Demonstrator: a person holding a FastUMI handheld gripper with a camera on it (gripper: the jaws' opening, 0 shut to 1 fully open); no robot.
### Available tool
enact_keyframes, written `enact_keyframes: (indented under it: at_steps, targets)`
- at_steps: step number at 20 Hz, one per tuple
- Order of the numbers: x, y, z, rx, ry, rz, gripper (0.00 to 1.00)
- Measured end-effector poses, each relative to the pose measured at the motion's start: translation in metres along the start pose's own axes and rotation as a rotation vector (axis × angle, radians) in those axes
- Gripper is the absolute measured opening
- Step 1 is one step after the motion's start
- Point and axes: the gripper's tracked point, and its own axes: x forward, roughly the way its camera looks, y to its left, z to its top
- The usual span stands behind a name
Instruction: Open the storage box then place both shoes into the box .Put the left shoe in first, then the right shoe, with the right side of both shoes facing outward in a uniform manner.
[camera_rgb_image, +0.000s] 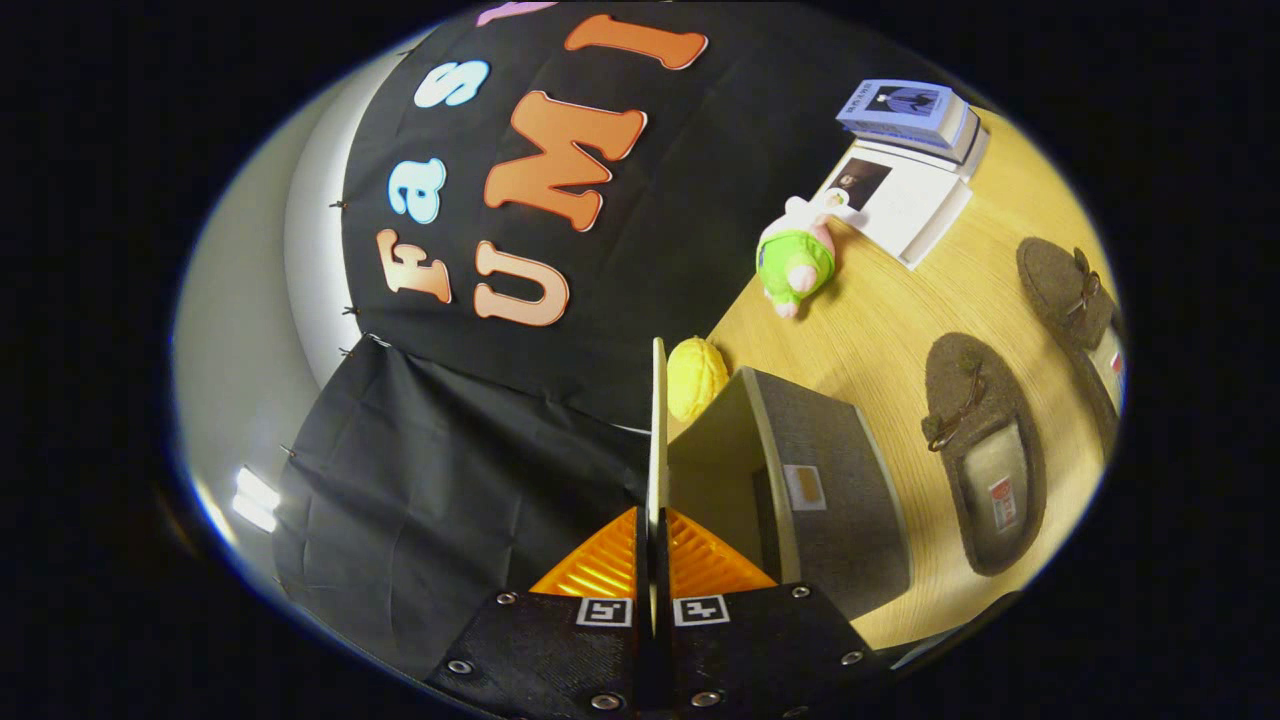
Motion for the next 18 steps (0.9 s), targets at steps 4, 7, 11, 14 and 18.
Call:
enact_keyframes:
  at_steps: [4,7,11,14,18]
  targets:
    - [0.007,0.044,-0.004,-0.051,-0.037,-0.016,0.01]
    - [0.019,0.074,-0.009,-0.071,-0.078,-0.036,0.01]
    - [0.043,0.105,-0.015,-0.095,-0.113,-0.057,0.01]
    - [0.062,0.129,-0.032,-0.125,-0.106,-0.052,0.01]
    - [0.085,0.145,-0.053,-0.177,-0.07,-0.061,0.02]
